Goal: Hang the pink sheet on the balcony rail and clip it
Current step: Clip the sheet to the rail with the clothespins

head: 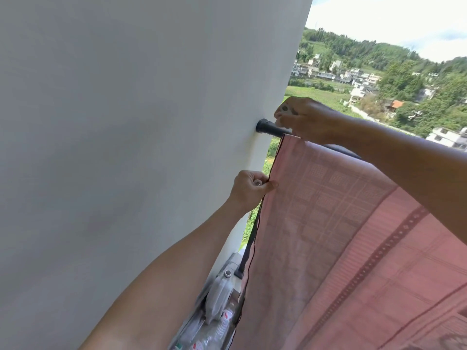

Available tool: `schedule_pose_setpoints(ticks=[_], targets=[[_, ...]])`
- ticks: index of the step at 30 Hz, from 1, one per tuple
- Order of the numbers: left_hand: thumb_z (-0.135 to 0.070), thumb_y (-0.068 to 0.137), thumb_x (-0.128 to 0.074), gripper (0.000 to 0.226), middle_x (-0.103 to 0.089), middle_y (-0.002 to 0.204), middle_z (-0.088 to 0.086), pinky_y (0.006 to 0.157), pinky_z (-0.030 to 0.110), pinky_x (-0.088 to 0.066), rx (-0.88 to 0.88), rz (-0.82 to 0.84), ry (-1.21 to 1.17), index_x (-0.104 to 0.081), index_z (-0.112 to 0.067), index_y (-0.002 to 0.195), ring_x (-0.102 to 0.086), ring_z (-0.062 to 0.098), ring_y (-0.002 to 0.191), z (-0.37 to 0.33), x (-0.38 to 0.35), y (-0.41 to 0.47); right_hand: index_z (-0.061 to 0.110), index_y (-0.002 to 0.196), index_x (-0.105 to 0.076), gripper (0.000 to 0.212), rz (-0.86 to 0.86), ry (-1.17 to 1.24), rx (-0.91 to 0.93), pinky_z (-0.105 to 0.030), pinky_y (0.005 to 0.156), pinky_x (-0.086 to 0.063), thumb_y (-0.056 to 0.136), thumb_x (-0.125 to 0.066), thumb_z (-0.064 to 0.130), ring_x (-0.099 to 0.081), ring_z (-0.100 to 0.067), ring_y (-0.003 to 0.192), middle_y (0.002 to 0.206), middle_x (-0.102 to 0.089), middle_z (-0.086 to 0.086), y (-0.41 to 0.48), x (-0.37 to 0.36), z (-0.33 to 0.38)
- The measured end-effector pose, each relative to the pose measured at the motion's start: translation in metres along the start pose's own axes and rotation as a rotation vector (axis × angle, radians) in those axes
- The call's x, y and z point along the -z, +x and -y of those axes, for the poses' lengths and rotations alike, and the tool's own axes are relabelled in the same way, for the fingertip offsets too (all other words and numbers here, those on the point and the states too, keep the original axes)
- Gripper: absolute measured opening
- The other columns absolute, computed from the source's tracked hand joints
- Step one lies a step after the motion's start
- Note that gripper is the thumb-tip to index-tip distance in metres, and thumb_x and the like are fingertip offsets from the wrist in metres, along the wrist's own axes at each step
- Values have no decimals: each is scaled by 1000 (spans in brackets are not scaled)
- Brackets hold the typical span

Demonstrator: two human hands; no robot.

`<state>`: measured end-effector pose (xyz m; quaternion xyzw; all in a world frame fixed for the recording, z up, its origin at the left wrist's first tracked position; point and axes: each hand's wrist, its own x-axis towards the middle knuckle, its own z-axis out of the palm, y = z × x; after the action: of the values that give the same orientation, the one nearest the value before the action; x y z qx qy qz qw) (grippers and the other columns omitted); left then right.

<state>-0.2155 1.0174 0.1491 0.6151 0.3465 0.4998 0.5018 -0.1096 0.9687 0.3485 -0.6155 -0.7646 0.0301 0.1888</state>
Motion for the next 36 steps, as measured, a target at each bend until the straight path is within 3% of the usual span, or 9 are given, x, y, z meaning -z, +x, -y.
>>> schedule_pose_setpoints(ticks=[2, 4, 7, 9, 12, 15, 22, 28, 36], targets=[[-18, 79, -76, 14, -28, 46, -8, 62, 33, -34, 5, -4, -22, -70, -10, 69, -26, 20, 55, -3, -2, 2, 14, 76, -46, 29, 1, -7, -6, -15, 44, -34, 98, -53, 32, -50, 1, 48, 75, -53, 2, 4, 2, 7], [-17, 80, -76, 13, -30, 43, -11, 63, 32, -40, 3, -12, -41, -71, -7, 75, -30, 19, 55, -4, -3, 4, 14, 72, -44, 35, 23, -91, 26, -22, 48, -31, 96, -55, 36, -44, -9, 54, 67, -47, 3, 5, 3, 12], [-16, 77, -78, 18, -32, 45, -8, 64, 33, -40, 6, -38, -78, -70, 0, 77, -32, 22, 60, 0, -4, 6, 12, 86, -67, 22, 57, -147, 95, -30, 67, -45, 88, -68, 34, -56, -20, 73, 81, -64, 0, 10, 3, 11], [-14, 76, -79, 18, -37, 51, -1, 63, 34, -38, 17, -55, -94, -71, 2, 79, -34, 22, 61, 1, -2, 6, 14, 97, -75, 21, 68, -7, 110, -34, 80, -52, 79, -79, 25, -65, -15, 79, 88, -73, 2, 10, 3, 11], [-12, 73, -82, 15, -42, 60, 7, 62, 34, -38, 18, -78, -85, -73, -1, 77, -37, 22, 62, 2, 0, 6, 11, 92, -76, 21, 127, 248, 79, -26, 68, -56, 72, -83, 11, -64, -10, 68, 82, -74, -5, 8, -1, 15], [-17, 68, -86, 16, -45, 60, 9, 61, 33, -38, 9, -98, -85, -74, -7, 72, -38, 23, 61, 2, 3, 6, 9, 85, -76, 15, 213, 236, 50, -11, 50, -45, 71, -83, 10, -58, -2, 57, 69, -69, -1, 7, -10, 13], [-13, 70, -85, 13, -45, 55, 7, 60, 31, -40, 17, -147, -86, -75, -6, 73, -39, 22, 59, 1, 1, 0, 17, 78, -78, 11, 184, -42, 112, -4, 43, -34, 71, -86, 19, -53, 6, 46, 63, -69, 8, 17, -19, -1], [-13, 71, -85, 10, -47, 46, -7, 59, 27, -42, -5, -182, -67, -76, -9, 74, -40, 21, 57, -3, 1, -4, 15, 77, -79, 9, 242, -36, 52, -7, 38, -30, 74, -83, 22, -46, 5, 41, 46, -58, 19, 25, -24, -13], [-13, 74, -83, 12, -53, 46, -4, 53, 25, -45, -7, -193, -64, -76, -5, 78, -46, 16, 46, -9, 3, -7, 26, 78, -78, 6, 377, -41, 71, -10, 45, -35, 74, -83, 27, -50, 5, 47, 54, -64, 19, 20, -21, -17]])
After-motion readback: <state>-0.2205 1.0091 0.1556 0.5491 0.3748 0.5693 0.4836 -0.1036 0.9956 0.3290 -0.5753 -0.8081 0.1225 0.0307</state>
